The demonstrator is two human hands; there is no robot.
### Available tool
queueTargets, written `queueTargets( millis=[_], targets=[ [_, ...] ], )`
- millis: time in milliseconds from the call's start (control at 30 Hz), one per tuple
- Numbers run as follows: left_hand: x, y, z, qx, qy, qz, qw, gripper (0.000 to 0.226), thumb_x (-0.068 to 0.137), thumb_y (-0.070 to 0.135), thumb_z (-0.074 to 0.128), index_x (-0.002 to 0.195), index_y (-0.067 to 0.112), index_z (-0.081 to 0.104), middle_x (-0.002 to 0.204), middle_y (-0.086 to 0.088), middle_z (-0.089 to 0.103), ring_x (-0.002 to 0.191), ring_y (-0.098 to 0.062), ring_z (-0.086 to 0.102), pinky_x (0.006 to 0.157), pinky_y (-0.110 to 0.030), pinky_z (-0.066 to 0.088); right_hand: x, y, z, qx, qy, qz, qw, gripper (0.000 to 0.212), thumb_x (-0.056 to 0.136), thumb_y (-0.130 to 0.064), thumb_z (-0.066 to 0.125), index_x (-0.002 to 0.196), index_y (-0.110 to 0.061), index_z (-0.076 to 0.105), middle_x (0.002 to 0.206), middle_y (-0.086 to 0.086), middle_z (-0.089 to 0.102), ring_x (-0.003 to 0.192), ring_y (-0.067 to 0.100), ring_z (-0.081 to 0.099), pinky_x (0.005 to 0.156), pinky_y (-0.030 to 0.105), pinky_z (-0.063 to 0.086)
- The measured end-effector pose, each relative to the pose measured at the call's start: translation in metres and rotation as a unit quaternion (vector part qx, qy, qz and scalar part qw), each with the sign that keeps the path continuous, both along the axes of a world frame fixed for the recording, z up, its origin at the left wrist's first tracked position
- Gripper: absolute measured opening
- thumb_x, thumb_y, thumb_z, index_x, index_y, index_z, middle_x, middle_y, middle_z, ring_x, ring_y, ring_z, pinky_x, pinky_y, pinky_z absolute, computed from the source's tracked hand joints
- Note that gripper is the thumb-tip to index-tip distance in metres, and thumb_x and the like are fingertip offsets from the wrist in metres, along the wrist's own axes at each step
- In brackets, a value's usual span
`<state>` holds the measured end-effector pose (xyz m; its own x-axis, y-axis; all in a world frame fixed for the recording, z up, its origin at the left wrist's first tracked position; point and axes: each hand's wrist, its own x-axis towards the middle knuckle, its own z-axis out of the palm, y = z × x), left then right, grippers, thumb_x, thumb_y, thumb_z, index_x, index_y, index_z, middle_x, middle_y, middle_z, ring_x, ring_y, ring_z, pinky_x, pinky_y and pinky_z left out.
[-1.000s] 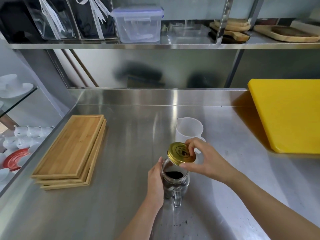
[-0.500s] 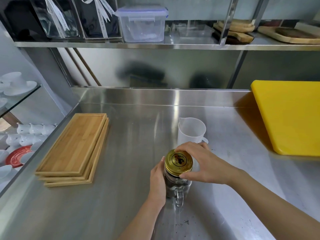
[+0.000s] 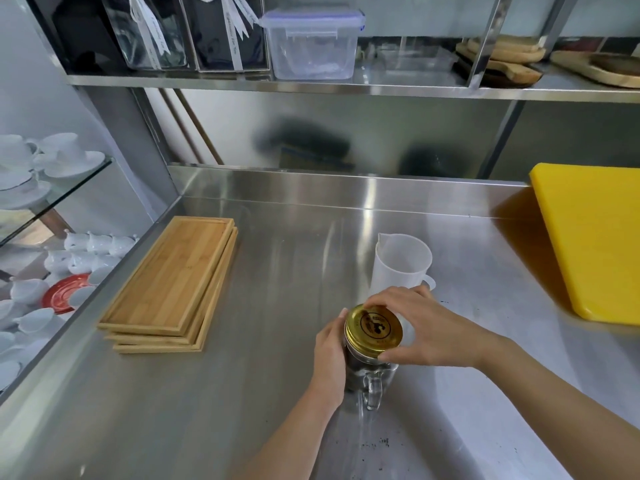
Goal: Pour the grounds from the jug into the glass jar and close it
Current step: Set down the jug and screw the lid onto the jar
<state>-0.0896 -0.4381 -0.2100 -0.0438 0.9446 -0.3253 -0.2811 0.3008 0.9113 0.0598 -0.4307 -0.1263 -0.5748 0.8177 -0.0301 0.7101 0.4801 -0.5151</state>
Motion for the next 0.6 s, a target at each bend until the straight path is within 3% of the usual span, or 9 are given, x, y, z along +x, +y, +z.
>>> queueTargets(
  millis=[200,300,367,467,600],
  targets=[
    [-0.004,-0.002,0.000,0.001,-0.002,-0.024,1.000,0.043,0.097,0.033,0.044,0.074,0.016,0.076,0.076,-0.005,0.076,0.076,-0.016,0.070,0.076,-0.029,0.051,-0.002,0.002,0.003,0.004,-0.017,0.018,1.000,0.063,0.074,-0.049,0.071,0.127,-0.037,0.038,0.122,-0.020,0.040,0.108,-0.022,0.018,0.097,0.022,0.021],
    [-0.011,-0.005,-0.004,0.025,-0.019,-0.091,0.995,0.048,0.094,0.047,0.041,0.095,0.014,0.076,0.100,-0.011,0.076,0.100,-0.023,0.070,0.091,-0.035,0.051,-0.006,0.004,0.005,0.007,-0.040,0.012,0.999,0.070,0.073,-0.053,0.070,0.131,-0.036,0.035,0.121,-0.021,0.036,0.101,-0.014,0.023,0.094,0.019,0.021],
    [-0.018,-0.008,-0.007,0.066,-0.034,-0.130,0.989,0.060,0.086,0.058,0.049,0.114,0.009,0.067,0.115,-0.015,0.070,0.113,-0.027,0.063,0.101,-0.040,0.047,-0.008,0.005,0.005,0.013,-0.054,0.012,0.998,0.072,0.072,-0.056,0.069,0.132,-0.036,0.034,0.122,-0.020,0.038,0.107,-0.004,0.028,0.095,0.020,0.024],
    [-0.034,-0.009,-0.009,0.110,0.028,-0.192,0.975,0.081,0.065,0.067,0.070,0.126,0.017,0.055,0.120,0.003,0.068,0.117,-0.015,0.059,0.098,-0.027,0.046,-0.011,0.006,0.006,0.014,-0.068,0.023,0.997,0.069,0.072,-0.056,0.068,0.130,-0.034,0.038,0.122,-0.013,0.043,0.111,0.005,0.036,0.098,0.026,0.032],
    [-0.043,-0.009,0.002,0.141,0.091,-0.285,0.944,0.076,0.057,0.043,0.081,0.124,0.028,0.047,0.119,0.012,0.062,0.110,0.006,0.059,0.090,-0.011,0.044,-0.013,0.008,0.012,0.000,-0.073,0.038,0.997,0.063,0.074,-0.048,0.070,0.128,-0.033,0.040,0.122,-0.009,0.045,0.111,0.007,0.038,0.098,0.029,0.036]
  ],
)
